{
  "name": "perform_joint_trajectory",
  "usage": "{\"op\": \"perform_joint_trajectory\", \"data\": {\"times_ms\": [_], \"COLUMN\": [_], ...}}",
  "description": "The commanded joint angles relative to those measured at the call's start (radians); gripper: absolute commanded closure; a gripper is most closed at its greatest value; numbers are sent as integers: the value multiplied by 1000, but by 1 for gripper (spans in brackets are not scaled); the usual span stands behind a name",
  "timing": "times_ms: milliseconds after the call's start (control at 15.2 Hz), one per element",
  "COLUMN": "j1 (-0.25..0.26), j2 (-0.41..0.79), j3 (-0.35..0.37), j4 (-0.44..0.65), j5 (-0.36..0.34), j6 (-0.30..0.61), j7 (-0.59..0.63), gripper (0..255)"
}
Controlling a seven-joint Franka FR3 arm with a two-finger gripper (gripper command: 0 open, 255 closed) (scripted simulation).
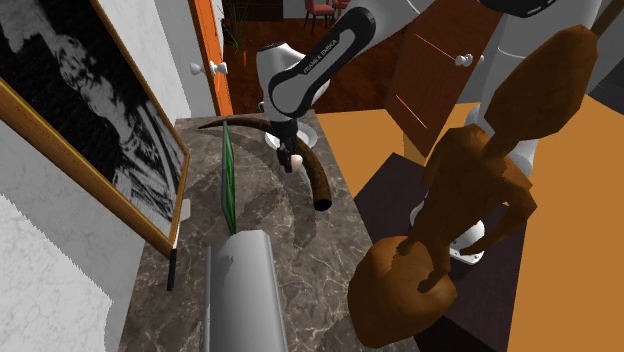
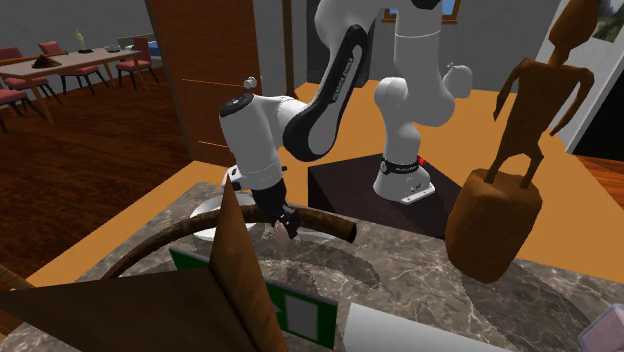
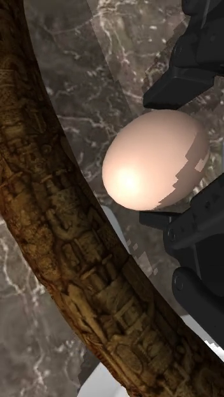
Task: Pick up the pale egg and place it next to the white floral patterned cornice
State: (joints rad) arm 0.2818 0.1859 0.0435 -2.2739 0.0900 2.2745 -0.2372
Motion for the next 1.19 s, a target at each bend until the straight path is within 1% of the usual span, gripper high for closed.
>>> {"op": "perform_joint_trajectory", "data": {"times_ms": [0, 924, 1122], "j1": [1, -1, 31], "j2": [-24, -147, -211], "j3": [1, 0, 31], "j4": [4, 61, -19], "j5": [0, -5, 13], "j6": [-28, -208, -187], "j7": [4, 16, 67], "gripper": [255, 255, 255]}}
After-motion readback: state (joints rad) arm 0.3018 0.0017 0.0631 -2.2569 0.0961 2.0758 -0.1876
